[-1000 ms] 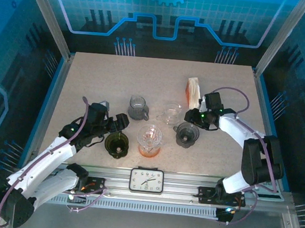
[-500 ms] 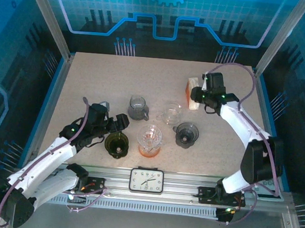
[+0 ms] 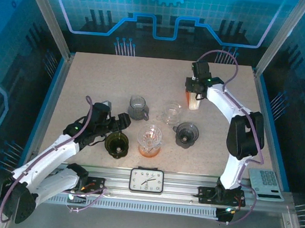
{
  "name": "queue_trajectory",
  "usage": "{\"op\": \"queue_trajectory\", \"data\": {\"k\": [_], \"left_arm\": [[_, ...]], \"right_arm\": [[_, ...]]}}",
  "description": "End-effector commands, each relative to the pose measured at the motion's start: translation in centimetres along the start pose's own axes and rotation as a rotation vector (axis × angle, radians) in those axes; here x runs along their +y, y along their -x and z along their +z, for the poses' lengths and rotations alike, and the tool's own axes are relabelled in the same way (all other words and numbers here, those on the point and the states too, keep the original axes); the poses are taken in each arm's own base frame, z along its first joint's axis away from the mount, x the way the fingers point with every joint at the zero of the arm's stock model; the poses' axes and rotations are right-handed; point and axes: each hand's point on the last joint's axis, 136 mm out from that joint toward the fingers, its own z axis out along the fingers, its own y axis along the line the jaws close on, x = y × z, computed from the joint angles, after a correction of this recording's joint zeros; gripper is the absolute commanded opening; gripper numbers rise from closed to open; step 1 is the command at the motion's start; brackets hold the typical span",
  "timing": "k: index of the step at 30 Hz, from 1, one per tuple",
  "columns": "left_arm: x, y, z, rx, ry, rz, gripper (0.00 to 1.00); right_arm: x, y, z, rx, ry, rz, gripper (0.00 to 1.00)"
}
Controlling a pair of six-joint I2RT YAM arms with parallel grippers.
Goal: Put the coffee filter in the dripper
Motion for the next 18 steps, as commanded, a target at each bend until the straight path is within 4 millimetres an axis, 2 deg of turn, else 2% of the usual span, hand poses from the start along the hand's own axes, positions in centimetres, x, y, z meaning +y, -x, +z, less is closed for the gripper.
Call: {"op": "queue_trajectory", "data": {"k": [1,7,14,18], "left_arm": [[-0.2,0.4,0.2,-0.013,-0.012,0.019,0.99],[-0.2,0.4,0.3,-0.012,-0.012,0.02,0.99],[-0.2,0.4,0.2,-0.014,-0.015,0.016,0.99],[-0.1,0.4,0.3,-0.012,-0.013,0.016,0.99]], "right_arm": [[-0.2,-0.1,0.5,0.031,-0.054,-0.029,0.22],[-0.7,0.2,1.1,0.048,-0.095,-0.04,0.21],[1.9,0.8,0.6,0.0,-0.035,-0.115,0.22],[2.2,0.5,1.2,0.022,-0.042,-0.12,0.21]]}}
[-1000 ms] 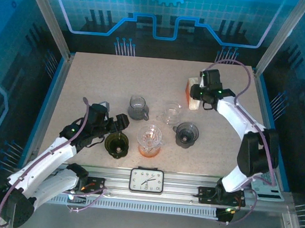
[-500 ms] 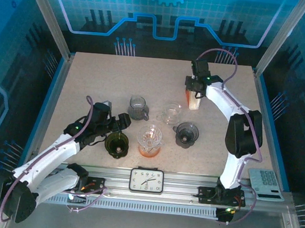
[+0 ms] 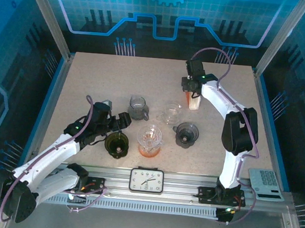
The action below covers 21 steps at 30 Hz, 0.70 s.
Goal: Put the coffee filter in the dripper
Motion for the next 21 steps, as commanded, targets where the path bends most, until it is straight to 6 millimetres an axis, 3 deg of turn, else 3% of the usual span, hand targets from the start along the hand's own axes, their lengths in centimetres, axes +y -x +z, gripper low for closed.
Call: {"op": "queue_trajectory", "data": {"k": [1,21], "left_arm": [[0.3,0.0,0.2,0.0,0.002,0.017,0.99],[0.5,0.1,0.3,0.001,0.007,0.006,0.99]], "right_arm": [[0.6,0.7,0.3,-0.004,-0.008,-0.022,0.21],[-0.5,0.3,1.5,0.037,-0.104,-0.034,0.2]]}}
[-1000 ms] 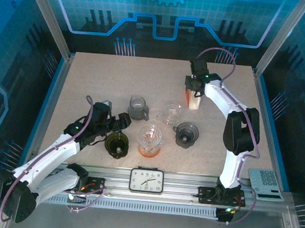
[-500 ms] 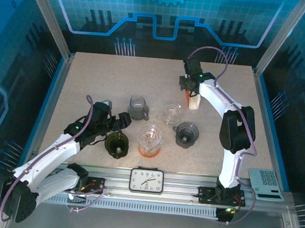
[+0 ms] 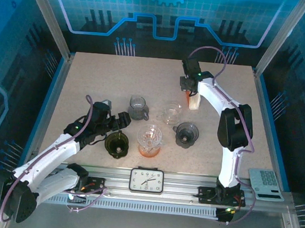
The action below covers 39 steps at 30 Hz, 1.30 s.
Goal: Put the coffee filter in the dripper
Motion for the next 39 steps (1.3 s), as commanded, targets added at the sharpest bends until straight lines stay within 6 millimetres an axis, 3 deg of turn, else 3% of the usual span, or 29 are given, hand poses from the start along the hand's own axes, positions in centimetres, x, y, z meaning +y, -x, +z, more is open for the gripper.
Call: {"op": "queue_trajectory", "data": {"k": [1,9,20,39], "left_arm": [[0.4,-0.1,0.3,0.007,0.001,0.01,0.99],[0.5,-0.2,0.4,0.01,0.006,0.009,0.99],[0.5,-0.2,0.5,0.012,0.007,0.005,0.99],[0.5,-0.3,0.5,0.019,0.005,0.0,0.99]], "right_arm": [[0.0,-0.1,0.2,0.014,-0.026,-0.016,0.2],[-0.1,-0.4,1.0,0.034,-0.044,-0.03,0.17],[-0.5,0.3,0.5,0.011,-0.057,-0.032,0.0],[-0.4,1.5,-4.2,-0.083,0.037,0.018,0.0]]}}
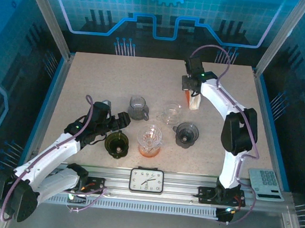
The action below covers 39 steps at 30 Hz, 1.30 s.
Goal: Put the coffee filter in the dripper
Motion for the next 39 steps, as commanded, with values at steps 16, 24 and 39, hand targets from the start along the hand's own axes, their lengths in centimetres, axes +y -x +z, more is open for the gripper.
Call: {"op": "queue_trajectory", "data": {"k": [16,24,39], "left_arm": [[-0.4,0.0,0.2,0.018,-0.023,-0.007,0.99],[-2.0,0.5,-1.3,0.03,-0.073,-0.017,0.99],[-2.8,-1.3,-3.4,0.139,-0.113,-0.033,0.99]], "right_arm": [[1.3,3.0,-9.1,-0.176,0.149,0.048,0.0],[2.7,0.1,-16.0,-0.216,0.301,0.066,0.0],[6.6,-12.0,-28.9,-0.086,0.618,-0.187,0.0]]}}
